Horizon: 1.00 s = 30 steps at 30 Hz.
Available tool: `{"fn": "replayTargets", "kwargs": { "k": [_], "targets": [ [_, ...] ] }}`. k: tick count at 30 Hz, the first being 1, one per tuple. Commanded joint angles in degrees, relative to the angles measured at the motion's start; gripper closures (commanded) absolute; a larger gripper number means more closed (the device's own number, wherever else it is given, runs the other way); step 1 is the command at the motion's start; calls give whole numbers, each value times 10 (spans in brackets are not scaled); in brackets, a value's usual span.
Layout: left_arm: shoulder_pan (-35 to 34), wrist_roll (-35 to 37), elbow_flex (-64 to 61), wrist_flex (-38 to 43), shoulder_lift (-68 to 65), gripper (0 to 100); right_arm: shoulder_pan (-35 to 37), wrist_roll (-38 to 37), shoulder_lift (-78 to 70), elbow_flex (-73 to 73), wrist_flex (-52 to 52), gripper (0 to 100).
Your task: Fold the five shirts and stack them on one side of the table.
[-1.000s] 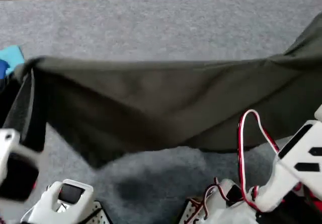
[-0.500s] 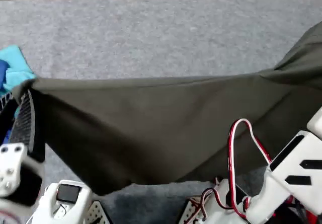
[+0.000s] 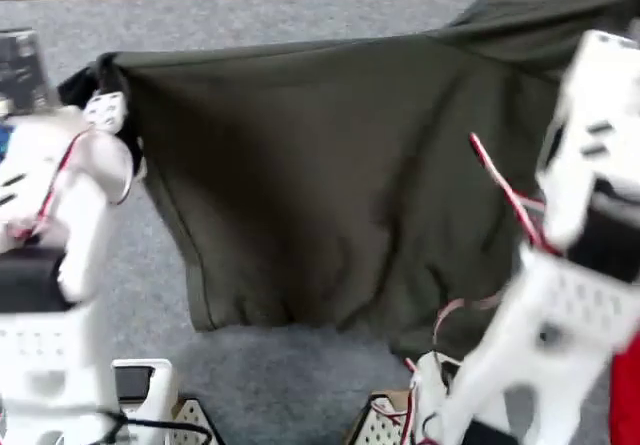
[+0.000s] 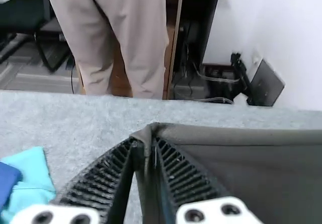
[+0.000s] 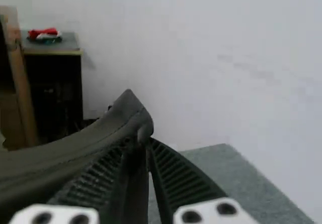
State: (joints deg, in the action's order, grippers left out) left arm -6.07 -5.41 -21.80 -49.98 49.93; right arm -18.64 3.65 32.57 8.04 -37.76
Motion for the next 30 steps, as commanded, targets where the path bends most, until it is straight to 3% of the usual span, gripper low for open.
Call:
{"fn": "replayTargets", "kwargs": {
  "k": [1,6,10,23,30],
  "targets": [
    [-6,1,-105,151,0,981,32,-6,-90,28,88,995],
    [1,-2,-220,303,-62,980,42,-6,-235,27,190,995],
    [-2,-1,-216,345,-161,980,44,-4,-302,-6,219,995],
    [-19,4,113,354,-532,980,83,-4,-507,-294,217,995],
    [-65,57,267,354,-640,980,99,-3,-654,-478,222,994]
  ]
}}
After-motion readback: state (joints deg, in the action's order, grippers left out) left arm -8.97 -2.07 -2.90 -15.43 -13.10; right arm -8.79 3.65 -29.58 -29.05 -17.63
